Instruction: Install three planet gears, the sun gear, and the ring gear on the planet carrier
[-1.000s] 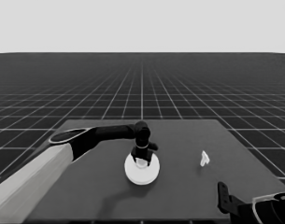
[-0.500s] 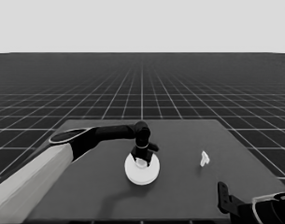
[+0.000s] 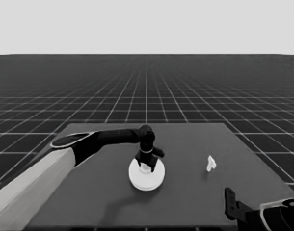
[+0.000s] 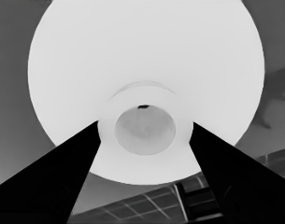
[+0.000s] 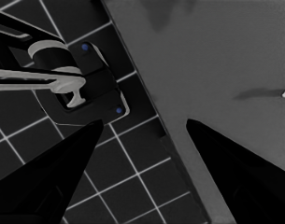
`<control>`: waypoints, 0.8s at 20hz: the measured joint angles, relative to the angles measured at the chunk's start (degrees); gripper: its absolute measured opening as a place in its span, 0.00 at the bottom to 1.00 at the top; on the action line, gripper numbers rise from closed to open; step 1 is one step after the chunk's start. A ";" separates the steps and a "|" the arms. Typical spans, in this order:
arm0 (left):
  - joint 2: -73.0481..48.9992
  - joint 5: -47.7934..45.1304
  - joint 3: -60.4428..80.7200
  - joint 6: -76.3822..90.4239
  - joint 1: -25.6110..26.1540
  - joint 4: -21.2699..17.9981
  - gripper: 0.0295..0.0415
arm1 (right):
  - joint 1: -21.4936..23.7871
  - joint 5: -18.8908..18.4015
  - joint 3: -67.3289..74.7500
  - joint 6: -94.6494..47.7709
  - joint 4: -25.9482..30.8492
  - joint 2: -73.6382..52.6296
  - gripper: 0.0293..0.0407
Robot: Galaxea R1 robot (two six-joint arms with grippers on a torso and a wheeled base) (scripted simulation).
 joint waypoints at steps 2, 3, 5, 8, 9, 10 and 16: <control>0.01 -0.01 0.01 0.47 -0.04 0.00 0.72 | 0.00 0.00 0.00 0.00 0.00 0.00 0.81; 0.01 -0.01 0.01 0.58 -0.05 0.00 0.74 | 0.00 0.00 0.00 0.00 0.00 0.00 0.81; 0.01 -0.01 0.01 0.67 -0.06 -0.01 0.74 | 0.00 0.00 0.00 0.00 0.00 0.00 0.81; 0.01 -0.01 0.01 0.71 -0.07 -0.01 0.75 | 0.00 0.00 0.00 0.00 0.00 0.00 0.81; 0.01 -0.01 0.01 0.72 -0.07 -0.01 0.75 | 0.00 0.00 0.00 0.00 0.00 0.00 0.81; 0.01 -0.01 0.02 0.72 -0.07 -0.01 0.75 | 0.00 0.00 0.00 0.00 0.00 0.00 0.81; -0.67 1.47 3.05 -29.87 -6.30 -5.06 0.75 | 0.00 0.00 0.00 0.00 0.00 0.00 0.81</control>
